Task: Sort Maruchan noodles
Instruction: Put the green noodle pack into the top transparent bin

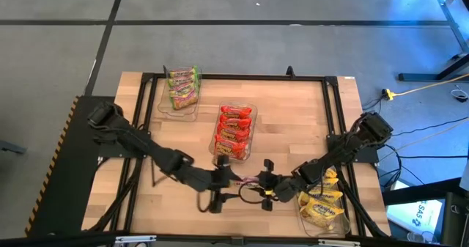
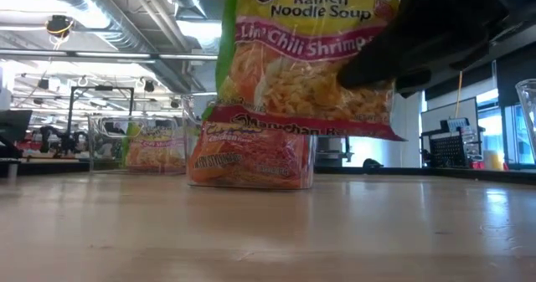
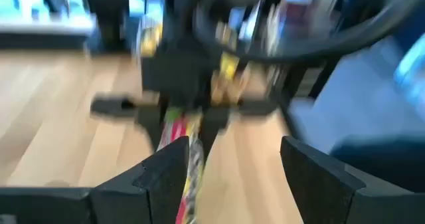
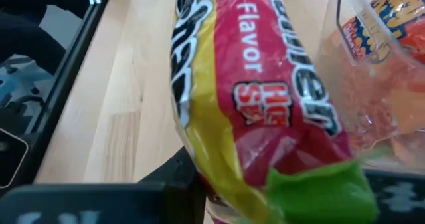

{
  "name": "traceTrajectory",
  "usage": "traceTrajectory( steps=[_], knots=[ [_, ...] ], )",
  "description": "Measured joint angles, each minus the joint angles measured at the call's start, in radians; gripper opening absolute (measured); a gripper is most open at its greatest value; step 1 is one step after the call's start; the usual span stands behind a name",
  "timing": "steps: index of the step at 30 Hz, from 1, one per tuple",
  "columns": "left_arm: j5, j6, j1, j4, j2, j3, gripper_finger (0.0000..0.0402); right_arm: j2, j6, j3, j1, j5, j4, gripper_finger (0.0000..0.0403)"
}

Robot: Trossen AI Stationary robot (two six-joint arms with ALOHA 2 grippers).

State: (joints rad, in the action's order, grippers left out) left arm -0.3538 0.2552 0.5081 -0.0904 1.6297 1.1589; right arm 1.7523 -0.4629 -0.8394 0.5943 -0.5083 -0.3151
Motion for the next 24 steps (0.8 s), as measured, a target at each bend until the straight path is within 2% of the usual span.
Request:
traceTrajectory(
  steps=[5, 11, 15, 24],
  knots=[
    [0.006, -0.001, -0.030, 0.369, 0.141, 0.261, 0.0232, 0.000, -0.003, 0.000, 0.001, -0.004, 0.008, 0.0105],
    [0.010, 0.005, -0.062, 0.645, 0.279, 0.476, 0.0232, 0.000, -0.024, 0.000, 0.001, -0.016, 0.004, 0.0105],
    [0.050, 0.017, -0.076, 0.676, 0.323, 0.526, 0.0232, 0.000, -0.030, 0.000, 0.001, -0.018, 0.005, 0.0105],
    [0.029, 0.024, -0.108, 0.712, 0.340, 0.505, 0.0232, 0.000, -0.030, 0.000, 0.001, -0.023, 0.005, 0.0106]
  ],
)
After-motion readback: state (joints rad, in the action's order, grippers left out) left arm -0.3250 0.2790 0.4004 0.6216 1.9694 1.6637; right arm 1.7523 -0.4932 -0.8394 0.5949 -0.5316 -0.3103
